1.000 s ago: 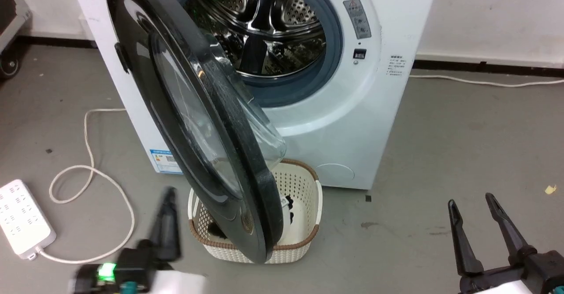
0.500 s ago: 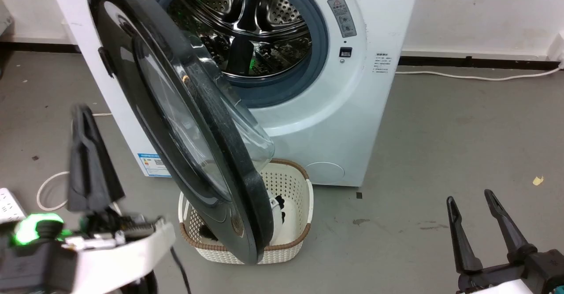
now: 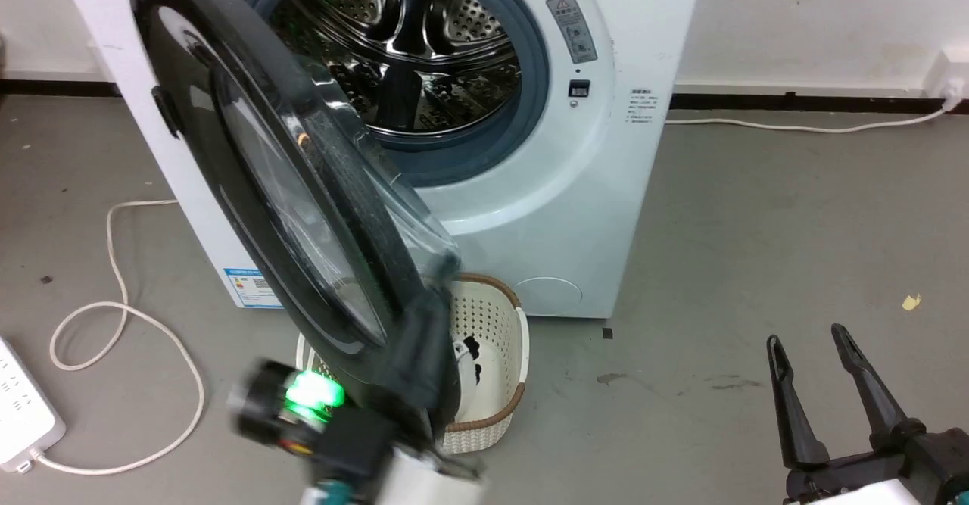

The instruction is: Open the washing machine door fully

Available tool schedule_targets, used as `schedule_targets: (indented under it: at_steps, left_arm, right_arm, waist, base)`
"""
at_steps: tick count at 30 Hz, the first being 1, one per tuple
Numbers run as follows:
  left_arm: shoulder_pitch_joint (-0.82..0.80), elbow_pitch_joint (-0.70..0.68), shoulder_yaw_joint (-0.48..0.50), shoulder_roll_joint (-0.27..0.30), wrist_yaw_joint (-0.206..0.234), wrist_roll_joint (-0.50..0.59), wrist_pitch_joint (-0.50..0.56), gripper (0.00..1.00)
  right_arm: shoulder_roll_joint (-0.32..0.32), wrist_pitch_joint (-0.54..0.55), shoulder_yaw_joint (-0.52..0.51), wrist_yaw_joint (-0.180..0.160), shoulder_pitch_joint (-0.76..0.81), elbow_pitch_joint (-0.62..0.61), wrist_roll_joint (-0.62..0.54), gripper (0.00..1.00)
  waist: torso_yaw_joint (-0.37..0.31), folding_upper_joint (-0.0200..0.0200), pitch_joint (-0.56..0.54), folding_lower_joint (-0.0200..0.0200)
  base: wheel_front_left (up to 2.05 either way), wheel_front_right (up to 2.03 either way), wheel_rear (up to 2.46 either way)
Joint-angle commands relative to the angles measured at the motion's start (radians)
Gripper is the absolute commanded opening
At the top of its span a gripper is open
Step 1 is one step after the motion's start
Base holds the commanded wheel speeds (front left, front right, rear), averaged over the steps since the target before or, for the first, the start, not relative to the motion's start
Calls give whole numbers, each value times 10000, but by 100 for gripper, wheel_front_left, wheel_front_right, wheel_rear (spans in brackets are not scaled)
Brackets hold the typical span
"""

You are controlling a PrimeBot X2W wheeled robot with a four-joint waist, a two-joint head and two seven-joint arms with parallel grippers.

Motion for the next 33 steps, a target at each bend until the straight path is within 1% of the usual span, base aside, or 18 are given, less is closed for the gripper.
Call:
schedule_targets:
  at_steps: [1,5,9,14,20,26,30,33]
  left_arm:
    - [119,90,-78,38,-48,37,32,0]
    - [380,1047,-708,22,-139,-106,197,0]
    - [268,1912,-1023,9,-118,-304,279,0]
    - [-169,3073,-1066,-2,119,-684,460,0]
    - [-460,4226,-935,-6,363,-1066,31,0]
    - [-330,4731,-802,10,427,-1337,-241,0]
    - [-222,4852,-918,41,395,-1356,-284,0]
    - [-105,4817,-964,78,383,-1406,-292,0]
  right_arm:
    - [43,-43,-16,8,-53,-4,46,100]
    - [43,-43,-151,8,-47,-25,125,100]
    - [43,-43,-156,8,-87,-23,139,100]
    - [43,-43,-111,8,-226,-71,175,100]
    - [43,-43,-99,8,-254,-70,148,100]
    - [43,-43,-102,8,-101,7,73,100]
    - [43,-43,-111,8,15,50,94,100]
    - [43,-43,-82,8,105,87,171,100]
  waist:
    - [-18,0,16,0]
    - [-29,0,111,0]
    - [-17,0,261,0]
    - [44,0,492,0]
    - [289,0,567,0]
    - [1025,0,297,0]
    - [1846,0,48,0]
    - [2598,0,-128,0]
  base:
    - [0,0,0]
    - [0,0,0]
    - [0,0,0]
    - [0,0,0]
    - [0,0,0]
    - [0,0,0]
    - [0,0,0]
    - [0,0,0]
